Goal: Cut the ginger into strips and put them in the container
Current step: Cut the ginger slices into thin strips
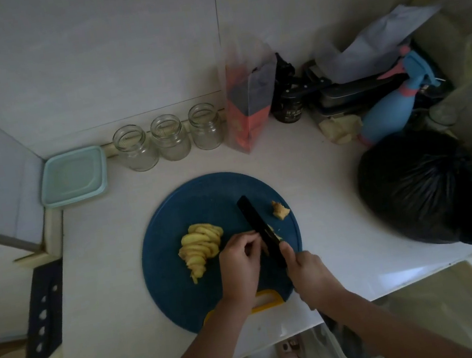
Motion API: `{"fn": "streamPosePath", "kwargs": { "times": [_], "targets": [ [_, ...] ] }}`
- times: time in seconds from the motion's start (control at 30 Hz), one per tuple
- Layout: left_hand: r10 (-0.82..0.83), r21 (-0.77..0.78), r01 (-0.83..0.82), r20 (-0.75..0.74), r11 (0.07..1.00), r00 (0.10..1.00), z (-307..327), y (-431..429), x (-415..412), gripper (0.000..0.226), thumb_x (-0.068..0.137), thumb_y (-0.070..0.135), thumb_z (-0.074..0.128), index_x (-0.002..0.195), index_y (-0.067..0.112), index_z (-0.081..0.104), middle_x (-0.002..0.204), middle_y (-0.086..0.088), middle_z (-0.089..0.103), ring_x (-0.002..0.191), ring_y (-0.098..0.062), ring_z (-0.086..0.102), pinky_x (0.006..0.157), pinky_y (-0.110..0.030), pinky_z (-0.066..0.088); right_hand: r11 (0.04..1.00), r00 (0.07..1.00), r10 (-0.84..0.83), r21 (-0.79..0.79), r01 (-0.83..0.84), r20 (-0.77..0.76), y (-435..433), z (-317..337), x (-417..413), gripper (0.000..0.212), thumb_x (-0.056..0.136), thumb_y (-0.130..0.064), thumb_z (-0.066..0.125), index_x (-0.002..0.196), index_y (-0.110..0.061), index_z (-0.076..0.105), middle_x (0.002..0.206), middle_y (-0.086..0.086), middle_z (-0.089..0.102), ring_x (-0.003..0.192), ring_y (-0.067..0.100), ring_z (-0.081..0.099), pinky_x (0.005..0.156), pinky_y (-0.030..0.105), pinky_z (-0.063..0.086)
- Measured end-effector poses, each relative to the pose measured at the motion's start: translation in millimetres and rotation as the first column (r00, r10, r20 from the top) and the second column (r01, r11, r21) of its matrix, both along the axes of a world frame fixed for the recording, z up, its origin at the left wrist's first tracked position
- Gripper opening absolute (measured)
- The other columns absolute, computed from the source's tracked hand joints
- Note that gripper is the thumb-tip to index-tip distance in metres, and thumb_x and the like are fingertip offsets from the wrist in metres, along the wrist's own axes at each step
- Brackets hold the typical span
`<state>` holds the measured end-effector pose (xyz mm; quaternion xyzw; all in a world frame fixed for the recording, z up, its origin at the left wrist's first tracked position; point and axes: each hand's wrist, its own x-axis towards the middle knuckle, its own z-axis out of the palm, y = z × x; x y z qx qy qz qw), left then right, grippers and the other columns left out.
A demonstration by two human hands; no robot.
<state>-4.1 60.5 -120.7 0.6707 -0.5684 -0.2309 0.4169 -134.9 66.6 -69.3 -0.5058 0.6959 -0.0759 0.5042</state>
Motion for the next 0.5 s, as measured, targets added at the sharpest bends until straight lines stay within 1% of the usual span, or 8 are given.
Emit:
{"fn": "streamPosePath", "kwargs": {
  "times": [0.07, 0.1, 0.2, 0.37, 0.5],
  "targets": [
    [-0.012, -0.014, 0.012, 0.008, 1.000, 1.000, 0.2, 0.1, 0.8, 0.011, 0.081, 0.002, 0.068, 0.090, 0.007, 0.072, 0.090, 0.000, 0.071, 0.090, 0.003, 0.057, 0.079, -0.001, 0.041, 0.995, 0.995, -0.064, 0.077, 0.058, 0.073, 10.8, 0.9, -11.4, 0.059, 0.093, -0.060, 0.028, 0.073, -0.009, 0.049, 0.060, 0.006, 0.048, 0.041, 0.011, 0.044, 0.043, 0.025, 0.039],
    [-0.018, -0.020, 0.019, 0.015, 1.000, 1.000, 0.4, 0.5, 1.0, 0.012, 0.082, 0.002, 0.068, 0.091, 0.007, 0.073, 0.091, 0.000, 0.071, 0.090, 0.003, 0.057, 0.080, 0.000, 0.041, 0.991, 0.989, -0.096, 0.105, 0.085, 0.111, 14.3, 2.6, -15.2, 0.058, 0.092, -0.061, 0.029, 0.074, -0.009, 0.048, 0.058, 0.005, 0.045, 0.038, 0.011, 0.039, 0.040, 0.023, 0.036],
    [-0.032, -0.019, 0.033, 0.021, 0.999, 0.999, 0.6, 1.8, 1.4, 0.013, 0.083, 0.002, 0.067, 0.094, 0.006, 0.073, 0.093, -0.002, 0.071, 0.088, 0.003, 0.058, 0.081, -0.001, 0.041, 0.983, 0.970, -0.156, 0.123, 0.135, 0.188, 13.9, 9.3, -17.6, 0.058, 0.091, -0.063, 0.030, 0.074, -0.010, 0.045, 0.055, 0.004, 0.039, 0.036, 0.012, 0.034, 0.038, 0.021, 0.032],
    [-0.032, 0.001, 0.032, 0.003, 0.999, 0.999, 0.9, 4.3, 0.0, 0.015, 0.085, 0.002, 0.064, 0.098, 0.005, 0.072, 0.096, -0.004, 0.071, 0.087, -0.005, 0.063, 0.080, -0.003, 0.044, 0.987, 0.975, -0.142, 0.106, 0.125, 0.171, 7.6, 16.1, -8.9, 0.060, 0.092, -0.064, 0.028, 0.075, -0.010, 0.048, 0.058, 0.005, 0.044, 0.035, 0.012, 0.039, 0.037, 0.021, 0.036],
    [-0.028, -0.010, 0.027, -0.003, 1.000, 1.000, 0.3, 5.8, -1.2, 0.017, 0.086, 0.002, 0.063, 0.100, 0.006, 0.072, 0.099, -0.004, 0.071, 0.090, -0.009, 0.066, 0.083, -0.011, 0.048, 0.991, 0.983, -0.115, 0.091, 0.102, 0.146, 6.3, 13.4, -4.3, 0.060, 0.092, -0.064, 0.026, 0.074, -0.011, 0.048, 0.060, 0.006, 0.045, 0.039, 0.015, 0.041, 0.040, 0.024, 0.038]
  ]
}}
